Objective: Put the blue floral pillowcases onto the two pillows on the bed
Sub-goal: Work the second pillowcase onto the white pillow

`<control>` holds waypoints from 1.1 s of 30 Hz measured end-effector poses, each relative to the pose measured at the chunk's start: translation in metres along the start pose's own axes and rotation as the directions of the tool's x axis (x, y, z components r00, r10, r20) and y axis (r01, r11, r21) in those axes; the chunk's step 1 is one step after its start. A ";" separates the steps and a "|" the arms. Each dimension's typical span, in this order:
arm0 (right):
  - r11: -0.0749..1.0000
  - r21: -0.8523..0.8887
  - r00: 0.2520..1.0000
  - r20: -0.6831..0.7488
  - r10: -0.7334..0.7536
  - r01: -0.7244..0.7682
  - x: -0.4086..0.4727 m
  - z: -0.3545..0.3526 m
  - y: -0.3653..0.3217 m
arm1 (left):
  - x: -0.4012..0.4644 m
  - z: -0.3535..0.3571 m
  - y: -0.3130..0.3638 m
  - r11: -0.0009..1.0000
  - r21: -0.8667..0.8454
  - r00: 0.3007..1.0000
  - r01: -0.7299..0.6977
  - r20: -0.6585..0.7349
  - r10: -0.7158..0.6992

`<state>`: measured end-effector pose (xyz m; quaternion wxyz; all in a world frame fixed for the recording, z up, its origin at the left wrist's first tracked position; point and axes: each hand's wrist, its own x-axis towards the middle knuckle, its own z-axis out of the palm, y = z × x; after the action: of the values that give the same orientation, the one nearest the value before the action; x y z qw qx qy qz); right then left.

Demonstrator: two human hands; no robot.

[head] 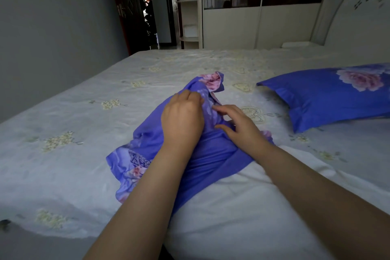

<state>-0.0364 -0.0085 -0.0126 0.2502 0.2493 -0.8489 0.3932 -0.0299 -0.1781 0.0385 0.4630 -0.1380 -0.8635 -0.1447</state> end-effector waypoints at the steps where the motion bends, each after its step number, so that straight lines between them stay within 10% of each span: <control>1: 1.000 -0.003 1.000 0.002 -0.004 0.004 0.001 0.003 -0.002 | 0.005 -0.001 0.007 0.999 -0.020 1.000 -0.027 -0.016 0.027; 14: 0.958 0.288 0.911 -0.391 0.130 -0.013 -0.007 0.011 -0.001 | -0.035 0.019 0.034 0.929 -0.369 0.999 -0.016 0.024 0.027; 23: 0.931 0.360 0.951 -0.262 0.165 -0.063 -0.006 0.000 -0.010 | -0.041 0.043 0.005 0.966 -0.249 0.998 0.067 -0.001 -0.069; 29: 0.969 0.013 0.950 0.202 0.238 -0.246 -0.010 -0.029 0.009 | -0.042 0.060 -0.002 0.968 -0.250 1.000 0.007 0.023 -0.002; 33: 0.965 0.006 0.964 0.045 0.262 -0.263 -0.012 -0.026 0.028 | -0.045 0.051 0.018 0.934 -0.248 0.965 -0.258 -0.109 0.237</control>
<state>-0.0385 0.0304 -0.0206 0.1758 0.1447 -0.8774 0.4224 -0.0379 -0.1474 -0.0238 0.4886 -0.2996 -0.7940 -0.2026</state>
